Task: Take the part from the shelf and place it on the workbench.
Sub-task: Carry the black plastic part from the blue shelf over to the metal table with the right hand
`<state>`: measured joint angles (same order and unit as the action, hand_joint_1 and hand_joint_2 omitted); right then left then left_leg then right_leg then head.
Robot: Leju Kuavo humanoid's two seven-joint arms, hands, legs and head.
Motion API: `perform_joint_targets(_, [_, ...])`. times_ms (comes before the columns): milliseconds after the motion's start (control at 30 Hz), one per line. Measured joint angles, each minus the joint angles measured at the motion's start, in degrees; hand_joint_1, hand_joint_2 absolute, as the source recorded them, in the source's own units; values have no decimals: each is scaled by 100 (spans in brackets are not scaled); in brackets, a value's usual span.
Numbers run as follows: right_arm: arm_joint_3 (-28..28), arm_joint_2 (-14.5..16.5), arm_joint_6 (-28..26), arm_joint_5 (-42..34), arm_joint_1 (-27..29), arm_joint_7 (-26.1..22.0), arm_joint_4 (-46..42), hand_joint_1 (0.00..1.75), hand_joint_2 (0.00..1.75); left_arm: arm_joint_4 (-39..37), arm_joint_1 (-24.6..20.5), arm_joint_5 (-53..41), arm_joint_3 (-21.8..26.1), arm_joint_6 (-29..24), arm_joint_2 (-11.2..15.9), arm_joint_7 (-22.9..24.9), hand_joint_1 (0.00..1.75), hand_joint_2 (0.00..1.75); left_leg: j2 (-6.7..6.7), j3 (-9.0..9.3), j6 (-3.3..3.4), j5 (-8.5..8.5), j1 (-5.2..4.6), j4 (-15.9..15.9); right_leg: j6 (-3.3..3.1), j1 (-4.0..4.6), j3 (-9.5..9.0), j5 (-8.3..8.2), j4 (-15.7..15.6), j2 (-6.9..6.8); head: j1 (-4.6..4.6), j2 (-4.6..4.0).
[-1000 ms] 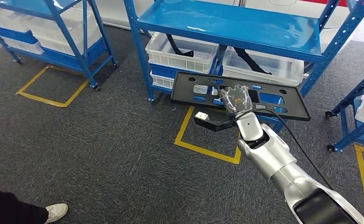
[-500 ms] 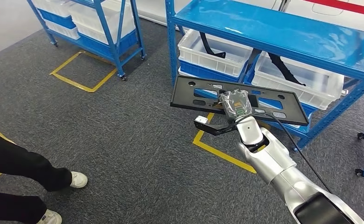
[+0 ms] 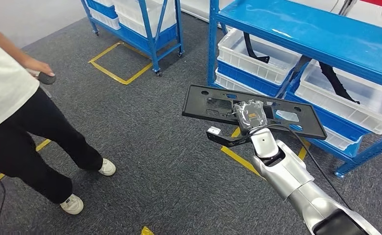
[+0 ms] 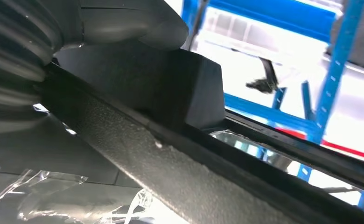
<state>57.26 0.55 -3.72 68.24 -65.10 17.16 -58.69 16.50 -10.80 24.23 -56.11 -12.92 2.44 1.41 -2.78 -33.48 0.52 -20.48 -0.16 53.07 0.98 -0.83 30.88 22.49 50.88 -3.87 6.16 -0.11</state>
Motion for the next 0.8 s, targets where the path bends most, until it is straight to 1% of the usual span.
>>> perform_joint_targets(33, [-12,-8,-4,7,-15,-1,-24,175,175,0,-32,-15,1,-7,5,-21,0,175,-84,108,26,59,-29,-217,22,18,-1,10,7,-46,0,0])
perform_joint_targets(67, [-22,-15,-20,10,-28,-4,-33,175,175,0,-73,-32,1,-15,13,-56,0,175,-88,133,51,61,-54,-289,40,34,2,17,15,-104,-1,0])
perform_joint_targets(100, [-31,-20,-48,10,-36,-12,-36,175,175,0,-118,-44,2,-20,18,-105,0,175,-9,119,84,76,-53,-290,55,36,4,25,30,-167,-1,0])
perform_joint_targets(133, [-35,-22,-87,10,-38,-27,-36,175,175,0,-159,-57,5,-24,25,-156,0,175,63,106,108,87,-49,-290,72,24,17,68,71,-174,-1,0])
perform_joint_targets(167, [-36,-20,-134,10,-35,-46,-36,175,175,0,-196,-66,8,-28,33,-201,0,175,131,103,135,101,-44,-296,78,11,62,163,189,-107,-1,1])
perform_joint_targets(200, [-36,-18,-179,9,-33,-67,-36,175,175,0,-229,-70,12,-30,40,-236,0,175,194,106,160,113,-36,-304,76,-1,168,322,438,18,-1,1])
perform_joint_targets(233, [-36,-17,-212,10,-31,-85,-36,175,175,0,-259,-76,17,-32,45,-258,0,175,258,108,181,120,-32,-307,66,-5,340,529,815,175,-1,2])
perform_joint_targets(267, [-36,-17,-233,13,-28,-96,-36,175,175,0,-283,-80,24,-32,47,-271,0,175,327,108,195,122,-32,-306,49,4,556,734,1280,298,-1,2])
perform_joint_targets(300, [-36,-23,-237,20,-22,-102,-37,175,175,0,-297,-84,33,-32,49,-276,0,175,399,112,206,122,-33,-306,39,19,781,884,1724,366,0,2])
perform_joint_targets(333, [-35,-29,-233,27,-13,-104,-40,175,175,0,-299,-88,44,-32,49,-277,0,175,476,119,213,121,-34,-305,35,33,947,934,2015,400,0,2])
perform_joint_targets(367, [-35,-34,-226,37,-5,-104,-47,175,175,0,-294,-93,57,-32,49,-272,0,175,561,131,216,118,-34,-304,33,40,1008,851,2062,419,0,2])
perform_joint_targets(400, [-35,-37,-218,48,-2,-102,-60,175,175,0,-288,-101,72,-32,51,-251,0,175,644,149,218,112,-33,-304,29,40,953,658,1859,431,0,2])
perform_joint_targets(433, [-35,-36,-210,65,-10,-99,-77,175,175,0,-284,-106,87,-31,54,-219,0,175,729,166,218,103,-27,-304,25,31,794,382,1442,501,0,2])
perform_joint_targets(467, [-34,-34,-201,96,-27,-97,-92,175,175,-1,-284,-103,103,-25,58,-188,0,175,811,169,214,95,-27,-300,19,12,608,108,971,646,0,2])
perform_joint_targets(500, [-33,-32,-194,138,-54,-95,-104,175,175,-1,-286,-93,117,-16,64,-164,0,175,883,158,206,88,-28,-288,18,-11,456,-81,579,778,0,2])
perform_joint_targets(533, [-32,-30,-182,187,-80,-93,-111,175,175,-2,-285,-78,129,-4,68,-158,0,175,954,127,190,89,-23,-277,23,-29,356,-178,310,881,0,2])
perform_joint_targets(567, [-31,-29,-171,239,-97,-93,-112,175,175,-3,-275,-65,139,11,74,-162,0,175,1022,90,170,98,-17,-274,25,-38,319,-188,195,905,-1,2])
perform_joint_targets(600, [-28,-29,-156,279,-106,-96,-113,175,175,-4,-253,-61,146,27,82,-163,0,175,1092,60,143,112,-8,-277,28,-36,308,-165,152,834,-1,2])
perform_joint_targets(633, [-26,-26,-142,310,-106,-98,-115,175,175,-5,-216,-66,149,42,91,-162,0,175,1116,20,115,107,0,-270,23,-41,296,-151,128,752,0,2])
perform_joint_targets(667, [-23,-22,-131,329,-105,-101,-120,175,175,-7,-181,-74,149,55,99,-157,0,175,1039,-29,84,64,-13,-203,7,-48,288,-149,111,681,2,2])
perform_joint_targets(700, [-22,-19,-120,340,-106,-103,-126,175,175,-9,-156,-85,149,64,105,-147,0,175,880,-140,48,-41,-26,5,-12,-53,278,-149,94,609,3,2])
perform_joint_targets(733, [-22,-17,-113,348,-108,-103,-132,175,175,-10,-144,-95,149,68,110,-135,0,175,673,-324,16,-205,-33,366,-31,-55,268,-146,82,538,3,1])
perform_joint_targets(767, [-21,-20,-104,351,-107,-103,-136,175,175,-11,-146,-104,149,69,112,-120,0,175,492,-558,-13,-389,-37,835,-49,-41,266,-140,80,468,3,1])
perform_joint_targets(800, [-20,-24,-92,355,-105,-103,-138,175,175,-12,-148,-110,149,69,115,-97,0,175,392,-809,-32,-552,-27,1311,-61,-29,265,-134,81,390,2,1])
